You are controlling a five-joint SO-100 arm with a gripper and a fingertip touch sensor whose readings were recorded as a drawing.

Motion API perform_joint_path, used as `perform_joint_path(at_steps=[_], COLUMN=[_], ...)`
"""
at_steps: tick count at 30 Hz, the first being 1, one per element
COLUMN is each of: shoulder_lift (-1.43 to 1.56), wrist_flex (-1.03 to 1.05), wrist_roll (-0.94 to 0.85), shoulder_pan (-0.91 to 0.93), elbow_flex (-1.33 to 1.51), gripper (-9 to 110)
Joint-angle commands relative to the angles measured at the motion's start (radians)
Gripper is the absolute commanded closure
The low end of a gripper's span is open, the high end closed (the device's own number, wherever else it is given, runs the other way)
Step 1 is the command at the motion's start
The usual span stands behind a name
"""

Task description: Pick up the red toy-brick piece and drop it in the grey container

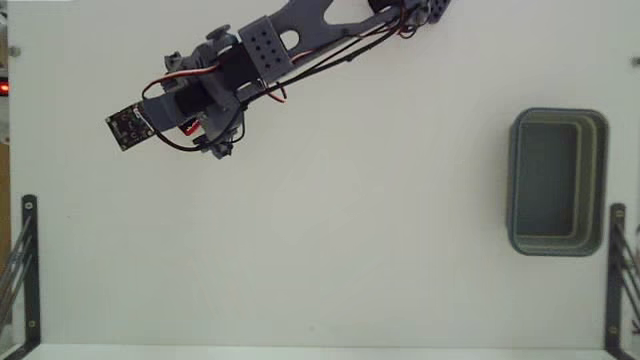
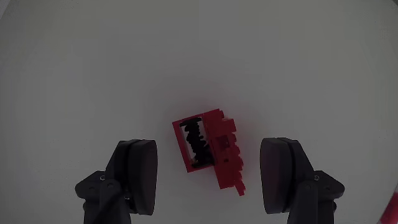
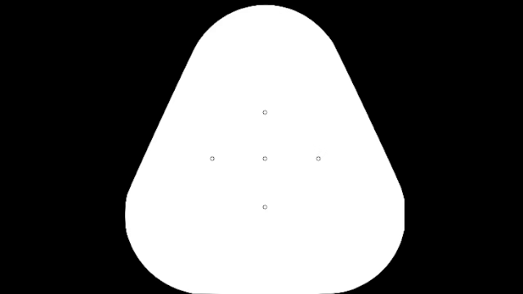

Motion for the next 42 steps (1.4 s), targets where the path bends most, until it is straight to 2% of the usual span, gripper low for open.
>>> perform_joint_path(at_steps=[1,17,42], shoulder_lift=[0.031,0.033,0.030], wrist_flex=[-0.005,-0.020,-0.180], wrist_roll=[0.005,0.005,0.005], shoulder_pan=[0.019,0.019,0.019], elbow_flex=[-0.049,-0.031,0.125], gripper=[-9,-9,-9])
